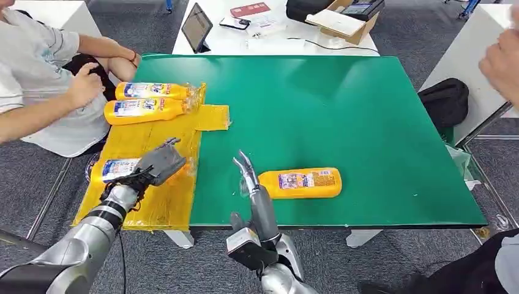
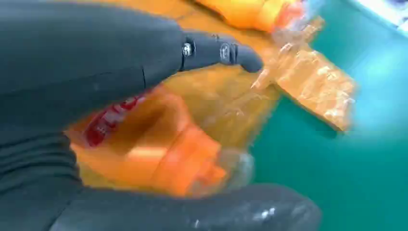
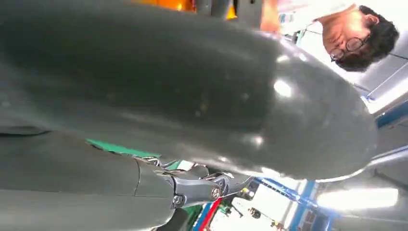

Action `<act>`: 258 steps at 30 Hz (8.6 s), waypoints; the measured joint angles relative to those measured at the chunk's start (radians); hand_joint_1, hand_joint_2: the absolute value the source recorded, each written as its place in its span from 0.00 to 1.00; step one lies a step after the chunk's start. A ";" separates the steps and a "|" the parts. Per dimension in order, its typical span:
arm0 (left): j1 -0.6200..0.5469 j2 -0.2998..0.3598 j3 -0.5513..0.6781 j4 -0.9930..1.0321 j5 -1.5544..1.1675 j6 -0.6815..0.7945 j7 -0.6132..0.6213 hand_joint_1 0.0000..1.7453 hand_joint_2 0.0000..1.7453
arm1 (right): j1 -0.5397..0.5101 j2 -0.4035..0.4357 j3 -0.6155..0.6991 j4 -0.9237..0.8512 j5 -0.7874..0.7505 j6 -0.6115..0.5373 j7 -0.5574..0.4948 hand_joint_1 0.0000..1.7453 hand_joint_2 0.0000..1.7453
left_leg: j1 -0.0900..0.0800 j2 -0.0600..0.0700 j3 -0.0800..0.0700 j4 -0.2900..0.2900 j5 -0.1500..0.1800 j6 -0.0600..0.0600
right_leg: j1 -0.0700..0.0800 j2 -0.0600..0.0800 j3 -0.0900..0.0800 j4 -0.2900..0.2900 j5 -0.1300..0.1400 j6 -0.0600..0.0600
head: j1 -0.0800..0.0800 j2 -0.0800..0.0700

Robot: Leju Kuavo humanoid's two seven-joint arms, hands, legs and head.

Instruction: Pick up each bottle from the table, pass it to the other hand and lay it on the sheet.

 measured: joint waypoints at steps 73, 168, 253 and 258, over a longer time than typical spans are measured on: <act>0.631 -0.237 -0.285 -0.807 0.604 0.586 -0.299 0.00 1.00 | -0.165 -0.253 -0.249 0.292 0.493 0.277 0.447 0.00 1.00 | -0.002 0.000 -0.008 0.000 -0.001 0.001 | -0.002 0.000 -0.007 -0.001 0.000 0.001 | -0.001 0.000; 0.615 -0.238 -0.330 -0.778 0.953 0.103 -0.162 0.00 1.00 | -0.109 -0.153 -0.335 0.169 0.192 -0.088 0.170 1.00 1.00 | -0.001 0.000 -0.004 0.000 -0.003 0.004 | -0.001 0.000 -0.001 -0.005 0.001 0.002 | -0.001 0.000; 0.673 -0.184 -0.351 -0.872 1.194 -0.077 -0.108 1.00 1.00 | -0.122 0.095 -0.013 0.550 0.198 -0.151 -0.036 1.00 1.00 | 0.000 0.001 -0.005 0.000 -0.003 0.004 | 0.000 0.001 -0.004 -0.005 0.000 0.001 | 0.000 0.000; 0.674 -0.190 -0.351 -0.872 1.180 -0.041 -0.124 1.00 1.00 | -0.125 0.094 -0.003 0.550 0.188 -0.151 -0.026 1.00 1.00 | 0.000 0.001 -0.005 0.000 -0.003 0.004 | 0.000 0.001 -0.004 -0.005 0.000 0.001 | 0.000 0.000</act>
